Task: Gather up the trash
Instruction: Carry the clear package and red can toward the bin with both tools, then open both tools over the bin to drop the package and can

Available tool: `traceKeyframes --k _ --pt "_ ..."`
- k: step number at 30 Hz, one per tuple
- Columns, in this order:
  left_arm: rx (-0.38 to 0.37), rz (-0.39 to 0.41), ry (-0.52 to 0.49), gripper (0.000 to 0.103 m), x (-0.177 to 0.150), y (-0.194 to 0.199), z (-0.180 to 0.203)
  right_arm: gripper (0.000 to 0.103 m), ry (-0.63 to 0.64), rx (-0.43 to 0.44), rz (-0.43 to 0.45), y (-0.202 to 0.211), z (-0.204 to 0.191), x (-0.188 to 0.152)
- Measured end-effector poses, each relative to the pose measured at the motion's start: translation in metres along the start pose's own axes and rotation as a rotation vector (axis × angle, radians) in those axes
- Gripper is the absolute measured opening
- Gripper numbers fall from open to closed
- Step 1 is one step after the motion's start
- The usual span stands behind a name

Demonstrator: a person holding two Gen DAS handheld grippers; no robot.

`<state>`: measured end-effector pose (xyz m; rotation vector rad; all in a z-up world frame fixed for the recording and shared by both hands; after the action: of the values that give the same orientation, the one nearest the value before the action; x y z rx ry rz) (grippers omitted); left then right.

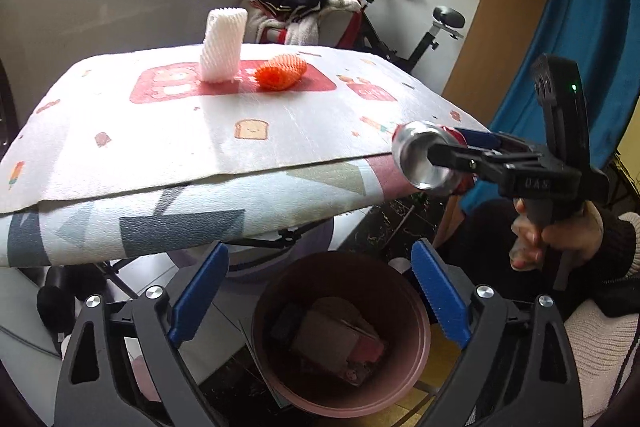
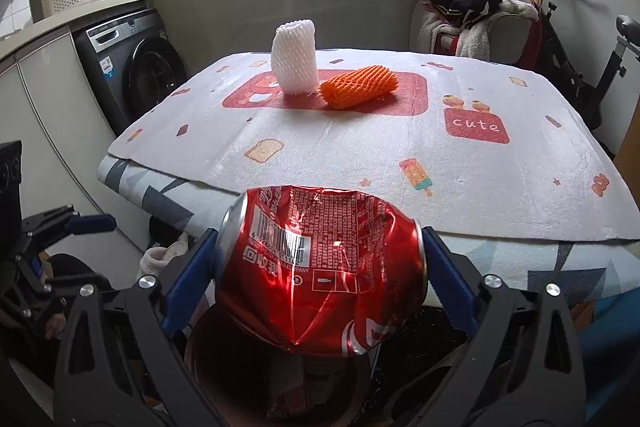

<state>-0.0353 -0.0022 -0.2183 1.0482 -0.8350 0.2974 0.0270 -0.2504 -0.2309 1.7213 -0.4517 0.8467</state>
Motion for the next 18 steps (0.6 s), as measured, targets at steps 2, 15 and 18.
traceKeyframes --k 2,15,18 --pt "0.028 0.022 0.011 0.092 -0.001 0.005 -0.003 0.095 0.011 0.013 -0.014 -0.002 -0.006 -0.005" --pt "0.19 0.072 0.073 0.097 -0.015 0.025 -0.022 0.095 0.162 0.03 -0.109 -0.027 -0.046 -0.033" --pt "0.183 0.065 0.074 0.097 -0.015 0.024 -0.022 0.095 0.193 0.033 -0.124 -0.03 -0.052 -0.037"
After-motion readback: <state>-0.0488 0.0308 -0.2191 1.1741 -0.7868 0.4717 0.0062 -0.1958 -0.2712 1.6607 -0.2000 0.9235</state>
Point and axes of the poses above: each gripper's, at about its wrist camera, not at the fingertips, and y roughly against the way its jaws point, z to its right, x to its top, the point moved 1 cm from there along -y, roughly the way its jaws point, and after that the axes turned 2 degrees about -x, right-handed, at the moved point
